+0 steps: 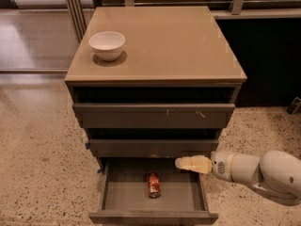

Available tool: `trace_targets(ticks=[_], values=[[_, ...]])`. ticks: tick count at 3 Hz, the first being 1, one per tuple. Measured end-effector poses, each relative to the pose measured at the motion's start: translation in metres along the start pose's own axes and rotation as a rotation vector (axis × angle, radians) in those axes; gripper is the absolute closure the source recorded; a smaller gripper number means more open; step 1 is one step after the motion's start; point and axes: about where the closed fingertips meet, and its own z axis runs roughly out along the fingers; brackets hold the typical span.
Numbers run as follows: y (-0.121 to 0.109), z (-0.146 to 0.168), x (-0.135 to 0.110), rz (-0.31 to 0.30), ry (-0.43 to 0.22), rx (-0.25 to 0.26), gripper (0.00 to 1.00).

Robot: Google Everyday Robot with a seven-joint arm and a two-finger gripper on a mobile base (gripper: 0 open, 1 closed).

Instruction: Pick coke can from bottom drawer and place on counter

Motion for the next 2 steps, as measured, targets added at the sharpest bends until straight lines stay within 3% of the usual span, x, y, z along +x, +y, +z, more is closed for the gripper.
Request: trace_targets(ticks=[2], values=[[-0.005, 0.007, 0.0118, 0.026, -0.028, -0.006, 0.0]])
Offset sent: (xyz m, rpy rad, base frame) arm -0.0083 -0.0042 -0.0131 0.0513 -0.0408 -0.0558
